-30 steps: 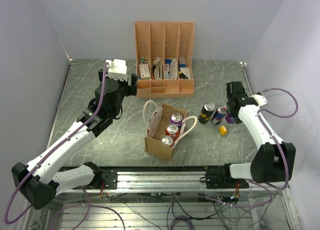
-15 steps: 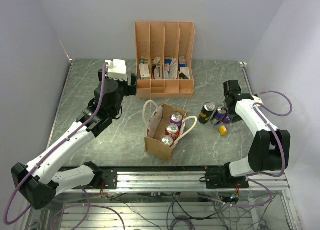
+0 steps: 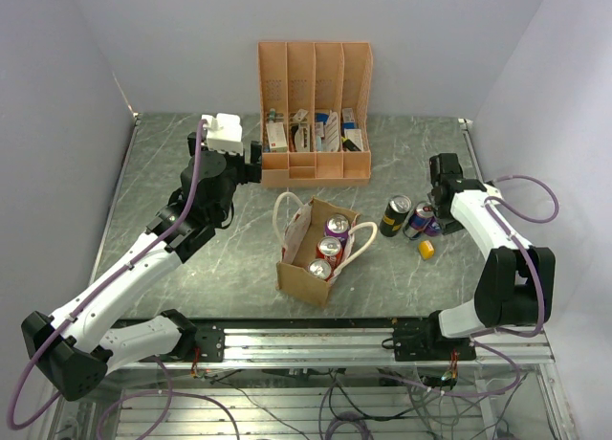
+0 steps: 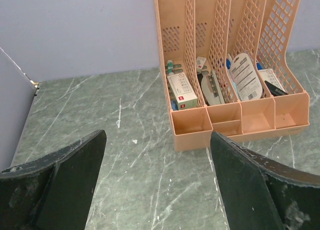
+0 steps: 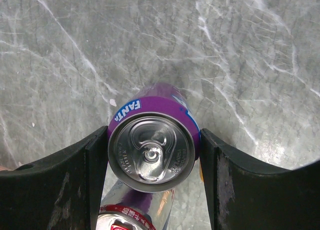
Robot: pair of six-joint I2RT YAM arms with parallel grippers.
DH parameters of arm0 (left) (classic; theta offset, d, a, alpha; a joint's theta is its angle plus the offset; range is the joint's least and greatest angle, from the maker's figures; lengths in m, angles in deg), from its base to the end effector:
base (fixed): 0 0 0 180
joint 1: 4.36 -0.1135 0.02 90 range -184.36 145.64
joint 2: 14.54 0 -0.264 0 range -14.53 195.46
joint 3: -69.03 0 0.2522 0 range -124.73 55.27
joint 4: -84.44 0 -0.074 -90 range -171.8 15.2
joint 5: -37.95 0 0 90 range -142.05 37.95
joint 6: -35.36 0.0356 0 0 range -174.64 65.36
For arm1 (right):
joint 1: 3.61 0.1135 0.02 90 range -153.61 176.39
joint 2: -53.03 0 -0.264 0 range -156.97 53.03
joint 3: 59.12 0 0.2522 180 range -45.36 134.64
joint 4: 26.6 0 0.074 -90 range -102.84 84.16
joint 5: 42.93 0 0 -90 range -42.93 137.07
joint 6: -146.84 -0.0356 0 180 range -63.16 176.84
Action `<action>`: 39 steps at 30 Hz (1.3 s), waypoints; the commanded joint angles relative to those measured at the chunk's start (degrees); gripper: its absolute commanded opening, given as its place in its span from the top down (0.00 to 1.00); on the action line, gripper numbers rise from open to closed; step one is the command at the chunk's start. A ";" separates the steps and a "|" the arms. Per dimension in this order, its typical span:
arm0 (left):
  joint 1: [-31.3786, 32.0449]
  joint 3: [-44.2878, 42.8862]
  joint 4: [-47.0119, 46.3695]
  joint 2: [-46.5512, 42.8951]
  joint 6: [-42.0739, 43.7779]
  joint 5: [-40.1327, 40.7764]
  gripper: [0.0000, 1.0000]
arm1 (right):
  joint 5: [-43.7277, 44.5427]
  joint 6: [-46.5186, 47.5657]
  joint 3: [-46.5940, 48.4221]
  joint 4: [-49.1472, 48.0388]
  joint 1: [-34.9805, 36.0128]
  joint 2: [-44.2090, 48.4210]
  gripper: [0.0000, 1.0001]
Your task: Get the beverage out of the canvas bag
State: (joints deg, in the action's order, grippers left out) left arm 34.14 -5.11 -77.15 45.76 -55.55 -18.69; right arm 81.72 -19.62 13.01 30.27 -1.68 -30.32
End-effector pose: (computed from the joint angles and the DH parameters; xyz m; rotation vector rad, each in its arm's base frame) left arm 0.1980 -0.1325 0.3949 0.0952 1.6348 -0.0461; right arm 0.2759 -0.0110 0.2308 1.6057 1.8655 -0.2934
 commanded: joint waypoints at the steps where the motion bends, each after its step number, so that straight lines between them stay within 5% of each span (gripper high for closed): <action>1: 0.43 -2.09 -0.53 -0.61 -0.65 -0.57 0.05 | 1.12 0.83 -0.45 -1.61 -0.84 0.28 0.53; 12: 0.42 -2.03 -0.60 -0.41 -0.59 -0.54 0.05 | -1.17 2.35 -0.25 -2.03 -1.75 1.50 0.12; 20: 0.41 -2.02 -0.65 -0.39 -0.59 -0.49 0.04 | -0.16 5.92 0.62 -0.87 -1.93 5.95 0.01; 26: 0.43 -2.02 -0.63 -0.68 -0.59 -0.49 0.05 | -0.15 28.05 -6.77 -14.59 -1.93 17.17 0.00; 32: 0.45 -2.11 -0.49 -0.43 -0.67 -0.80 0.05 | -20.39 53.13 -12.72 -26.83 -1.93 29.67 0.00; 39: 0.50 -1.94 -0.66 -0.27 -0.51 -0.23 0.05 | -51.97 58.36 -12.00 -32.10 -1.65 31.16 0.00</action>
State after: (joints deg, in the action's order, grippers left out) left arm 34.16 -5.11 -77.15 45.76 -55.55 -18.80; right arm 51.98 31.78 -0.15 4.00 -3.27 2.71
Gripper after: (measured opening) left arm 0.956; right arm 0.996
